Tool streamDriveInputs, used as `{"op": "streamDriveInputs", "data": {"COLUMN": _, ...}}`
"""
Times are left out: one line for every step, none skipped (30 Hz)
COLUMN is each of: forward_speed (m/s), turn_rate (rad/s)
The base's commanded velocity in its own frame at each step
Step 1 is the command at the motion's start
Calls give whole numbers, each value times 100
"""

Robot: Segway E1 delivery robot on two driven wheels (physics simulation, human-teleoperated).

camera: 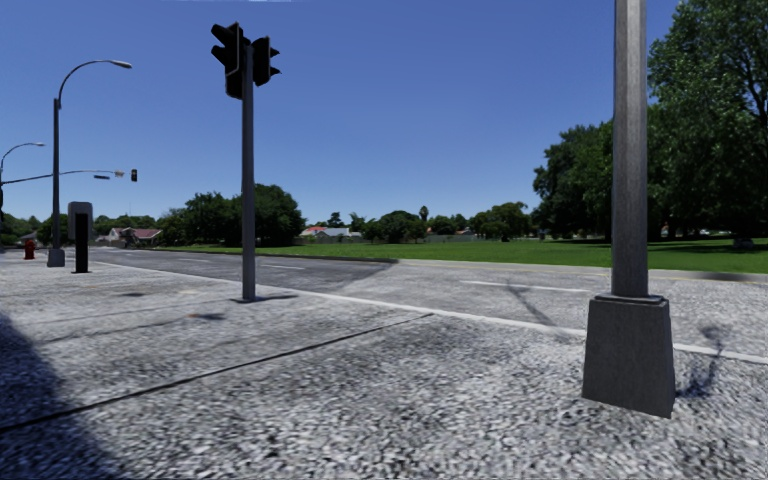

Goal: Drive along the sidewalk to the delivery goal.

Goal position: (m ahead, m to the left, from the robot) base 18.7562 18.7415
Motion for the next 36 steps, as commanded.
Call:
{"op": "streamDriveInputs", "data": {"forward_speed": 144, "turn_rate": 38}}
{"op": "streamDriveInputs", "data": {"forward_speed": 144, "turn_rate": 38}}
{"op": "streamDriveInputs", "data": {"forward_speed": 144, "turn_rate": 38}}
{"op": "streamDriveInputs", "data": {"forward_speed": 144, "turn_rate": 38}}
{"op": "streamDriveInputs", "data": {"forward_speed": 144, "turn_rate": 38}}
{"op": "streamDriveInputs", "data": {"forward_speed": 144, "turn_rate": 38}}
{"op": "streamDriveInputs", "data": {"forward_speed": 144, "turn_rate": 40}}
{"op": "streamDriveInputs", "data": {"forward_speed": 144, "turn_rate": 40}}
{"op": "streamDriveInputs", "data": {"forward_speed": 144, "turn_rate": 40}}
{"op": "streamDriveInputs", "data": {"forward_speed": 144, "turn_rate": 40}}
{"op": "streamDriveInputs", "data": {"forward_speed": 144, "turn_rate": 40}}
{"op": "streamDriveInputs", "data": {"forward_speed": 144, "turn_rate": 40}}
{"op": "streamDriveInputs", "data": {"forward_speed": 144, "turn_rate": 40}}
{"op": "streamDriveInputs", "data": {"forward_speed": 144, "turn_rate": 41}}
{"op": "streamDriveInputs", "data": {"forward_speed": 144, "turn_rate": 42}}
{"op": "streamDriveInputs", "data": {"forward_speed": 144, "turn_rate": 44}}
{"op": "streamDriveInputs", "data": {"forward_speed": 144, "turn_rate": 49}}
{"op": "streamDriveInputs", "data": {"forward_speed": 144, "turn_rate": 49}}
{"op": "streamDriveInputs", "data": {"forward_speed": 144, "turn_rate": 51}}
{"op": "streamDriveInputs", "data": {"forward_speed": 144, "turn_rate": 52}}
{"op": "streamDriveInputs", "data": {"forward_speed": 144, "turn_rate": 52}}
{"op": "streamDriveInputs", "data": {"forward_speed": 144, "turn_rate": 52}}
{"op": "streamDriveInputs", "data": {"forward_speed": 144, "turn_rate": 53}}
{"op": "streamDriveInputs", "data": {"forward_speed": 144, "turn_rate": 53}}
{"op": "streamDriveInputs", "data": {"forward_speed": 144, "turn_rate": 59}}
{"op": "streamDriveInputs", "data": {"forward_speed": 144, "turn_rate": 61}}
{"op": "streamDriveInputs", "data": {"forward_speed": 144, "turn_rate": 61}}
{"op": "streamDriveInputs", "data": {"forward_speed": 144, "turn_rate": 62}}
{"op": "streamDriveInputs", "data": {"forward_speed": 144, "turn_rate": 62}}
{"op": "streamDriveInputs", "data": {"forward_speed": 144, "turn_rate": 62}}
{"op": "streamDriveInputs", "data": {"forward_speed": 144, "turn_rate": 62}}
{"op": "streamDriveInputs", "data": {"forward_speed": 144, "turn_rate": 62}}
{"op": "streamDriveInputs", "data": {"forward_speed": 144, "turn_rate": 62}}
{"op": "streamDriveInputs", "data": {"forward_speed": 144, "turn_rate": 62}}
{"op": "streamDriveInputs", "data": {"forward_speed": 144, "turn_rate": 62}}
{"op": "streamDriveInputs", "data": {"forward_speed": 144, "turn_rate": 62}}
